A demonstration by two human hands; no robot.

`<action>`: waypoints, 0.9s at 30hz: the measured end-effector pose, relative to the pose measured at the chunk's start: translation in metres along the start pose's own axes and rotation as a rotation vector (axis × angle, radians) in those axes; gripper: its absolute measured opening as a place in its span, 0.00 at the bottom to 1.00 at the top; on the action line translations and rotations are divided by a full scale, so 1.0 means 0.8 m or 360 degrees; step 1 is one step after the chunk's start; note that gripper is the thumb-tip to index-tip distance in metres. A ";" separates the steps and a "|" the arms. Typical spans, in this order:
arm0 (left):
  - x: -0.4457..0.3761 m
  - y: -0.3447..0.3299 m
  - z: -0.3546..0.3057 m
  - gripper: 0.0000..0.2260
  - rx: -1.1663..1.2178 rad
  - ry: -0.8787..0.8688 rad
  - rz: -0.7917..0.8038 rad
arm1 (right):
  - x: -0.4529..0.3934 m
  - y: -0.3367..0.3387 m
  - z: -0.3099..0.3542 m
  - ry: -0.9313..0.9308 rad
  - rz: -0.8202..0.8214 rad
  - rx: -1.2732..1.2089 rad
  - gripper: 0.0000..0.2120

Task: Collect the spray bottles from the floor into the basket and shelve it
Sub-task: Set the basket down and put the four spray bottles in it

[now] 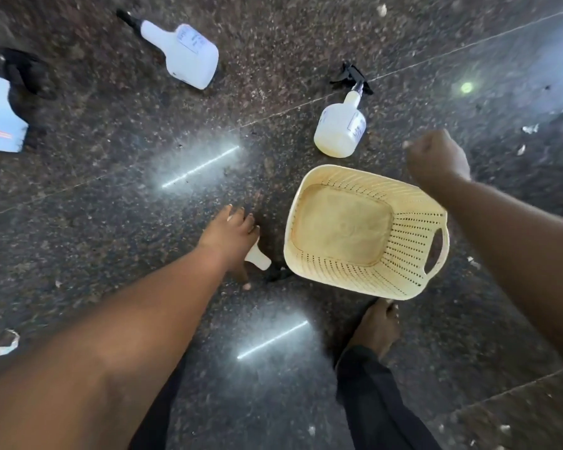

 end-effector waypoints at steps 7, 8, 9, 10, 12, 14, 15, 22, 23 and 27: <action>-0.024 0.006 -0.030 0.32 -0.0184 0.0047 -0.0086 | -0.074 -0.031 0.108 0.0161 0.0076 -0.0111 0.06; -0.028 0.011 -0.031 0.30 -0.0214 0.0052 -0.0043 | -0.081 -0.038 0.119 0.0145 0.0109 -0.0091 0.08; -0.031 0.015 -0.032 0.30 -0.0270 0.0056 0.0024 | -0.087 -0.044 0.126 0.0108 0.0133 -0.0099 0.11; -0.035 0.018 -0.031 0.30 -0.0338 0.0055 0.0090 | -0.092 -0.050 0.133 0.0051 0.0156 -0.0153 0.16; -0.043 0.019 -0.030 0.30 -0.0443 0.0039 0.0176 | -0.098 -0.062 0.138 -0.0106 0.0251 -0.0372 0.22; -0.049 0.016 -0.029 0.30 -0.0490 0.0051 0.0222 | -0.101 -0.073 0.142 -0.0206 0.0366 -0.0539 0.30; -0.051 0.014 -0.028 0.29 -0.0504 0.0061 0.0224 | -0.103 -0.078 0.145 -0.0220 0.0426 -0.0562 0.33; -0.063 -0.001 -0.024 0.23 -0.0549 0.0110 0.0186 | -0.121 -0.100 0.150 -0.0402 0.0678 -0.0616 0.14; -0.063 -0.004 -0.024 0.22 -0.0541 0.0132 0.0183 | -0.119 -0.102 0.148 -0.0432 0.0700 -0.0643 0.11; -0.062 -0.015 -0.016 0.20 -0.0403 0.0239 0.0099 | -0.116 -0.106 0.144 -0.0473 0.0655 -0.0749 0.06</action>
Point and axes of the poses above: each hand's wrist, its own x-axis away from the middle knuckle, its own y-axis out of the back of the hand, z = x × y, the point moved 3 cm from there along -x, towards the middle knuckle, and after that the axes turned 8 degrees about z, right-handed, at the moved point
